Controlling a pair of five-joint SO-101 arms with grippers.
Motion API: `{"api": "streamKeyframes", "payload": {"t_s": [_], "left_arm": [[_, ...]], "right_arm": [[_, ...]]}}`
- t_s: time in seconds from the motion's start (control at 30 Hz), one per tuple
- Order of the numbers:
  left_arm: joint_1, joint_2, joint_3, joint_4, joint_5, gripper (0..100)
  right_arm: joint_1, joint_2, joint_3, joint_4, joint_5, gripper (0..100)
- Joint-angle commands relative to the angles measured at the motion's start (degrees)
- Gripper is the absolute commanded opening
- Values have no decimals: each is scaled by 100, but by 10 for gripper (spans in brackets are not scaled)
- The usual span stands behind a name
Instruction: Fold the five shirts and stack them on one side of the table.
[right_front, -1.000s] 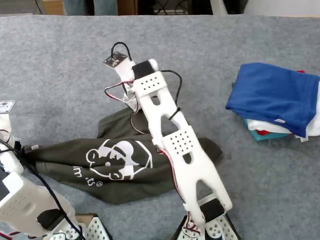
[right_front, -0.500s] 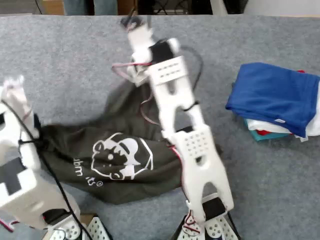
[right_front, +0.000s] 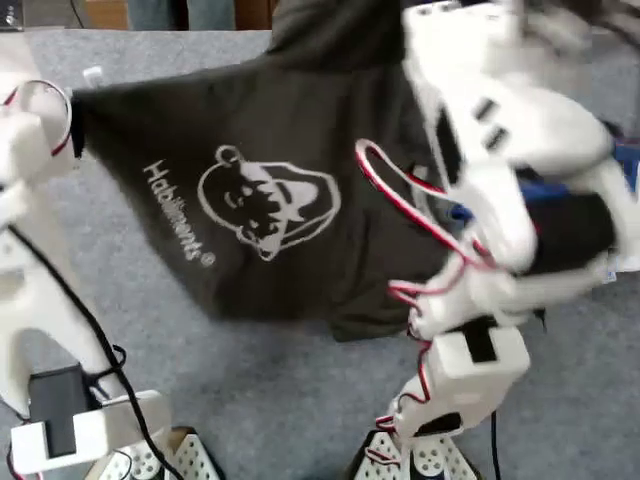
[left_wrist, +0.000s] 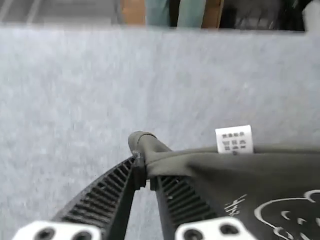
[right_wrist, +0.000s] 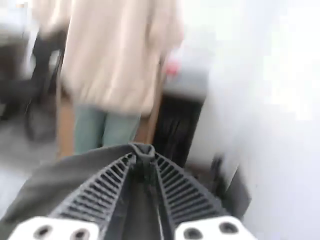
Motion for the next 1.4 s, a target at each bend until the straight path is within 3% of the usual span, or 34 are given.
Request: {"api": "streamKeyframes", "payload": {"t_s": [0.0,0.27,0.6,0.9,1.07,1.23,1.37], "left_arm": [[92,-237,-1147,325,53,28],[-462,-1292,-1156,316,9,28],[-1473,-3604,-110,316,-738,28],[-1587,-4273,2018,-9,-923,29],[-1587,-4273,4532,-2198,-941,29],[-1578,-4018,7204,-6031,-923,29],[-1341,-3051,8356,-8905,-949,29]], "right_arm": [[220,-593,13,-580,-44,13],[229,-1323,13,-1284,-9,13],[220,-1701,22,-2127,387,13],[211,-1077,1288,-2145,932,13],[-53,-347,2580,-2708,1099,13],[-264,637,3363,-4044,1108,13],[-431,1543,3415,-5196,1108,13]]}}
